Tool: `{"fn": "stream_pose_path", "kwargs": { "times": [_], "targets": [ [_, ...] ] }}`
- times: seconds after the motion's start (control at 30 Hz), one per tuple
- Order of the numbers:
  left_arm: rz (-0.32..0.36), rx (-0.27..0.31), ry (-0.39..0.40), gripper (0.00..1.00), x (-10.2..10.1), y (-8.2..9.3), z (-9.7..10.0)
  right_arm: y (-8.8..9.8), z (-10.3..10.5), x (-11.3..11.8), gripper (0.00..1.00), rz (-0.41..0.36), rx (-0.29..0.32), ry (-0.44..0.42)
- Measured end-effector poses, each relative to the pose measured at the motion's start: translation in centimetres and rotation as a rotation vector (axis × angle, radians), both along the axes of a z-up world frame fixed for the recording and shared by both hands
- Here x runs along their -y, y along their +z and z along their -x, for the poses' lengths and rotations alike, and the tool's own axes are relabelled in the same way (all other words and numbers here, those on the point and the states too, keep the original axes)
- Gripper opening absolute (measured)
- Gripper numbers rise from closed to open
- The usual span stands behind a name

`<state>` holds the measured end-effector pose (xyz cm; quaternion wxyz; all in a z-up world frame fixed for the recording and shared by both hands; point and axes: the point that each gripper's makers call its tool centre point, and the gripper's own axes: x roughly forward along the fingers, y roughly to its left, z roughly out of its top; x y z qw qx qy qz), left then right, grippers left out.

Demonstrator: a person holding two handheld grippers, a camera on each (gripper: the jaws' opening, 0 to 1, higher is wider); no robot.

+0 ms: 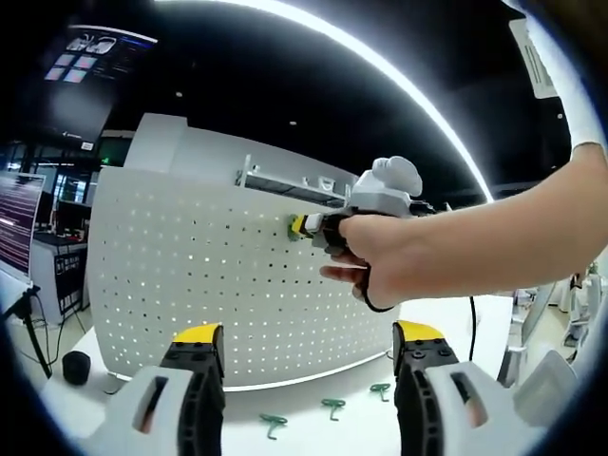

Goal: Insert the hook assembly into the mounting plate slot until the hook locks in place.

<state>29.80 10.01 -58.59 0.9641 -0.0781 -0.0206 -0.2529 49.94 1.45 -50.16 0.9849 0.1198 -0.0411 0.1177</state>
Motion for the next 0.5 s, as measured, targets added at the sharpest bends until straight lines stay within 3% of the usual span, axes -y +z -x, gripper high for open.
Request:
{"fn": "stream_pose_path", "kwargs": {
  "times": [0.17, 0.3, 0.5],
  "targets": [
    [-0.002, 0.001, 0.000, 0.74, 0.05, 0.05, -0.06, -0.40, -0.12, -0.25, 0.01, 0.003, -0.001, -0.008],
    [-0.003, -0.002, 0.003, 0.73, -0.17, -0.02, 0.01, -0.32, -0.23, -0.18, 0.02, -0.042, -0.001, -0.029],
    [0.016, -0.021, 0.003, 0.73, -0.44, -0.39, -0.06, -0.68, -0.22, -0.40, 0.02, -0.053, 0.055, -0.070]
  ]
}}
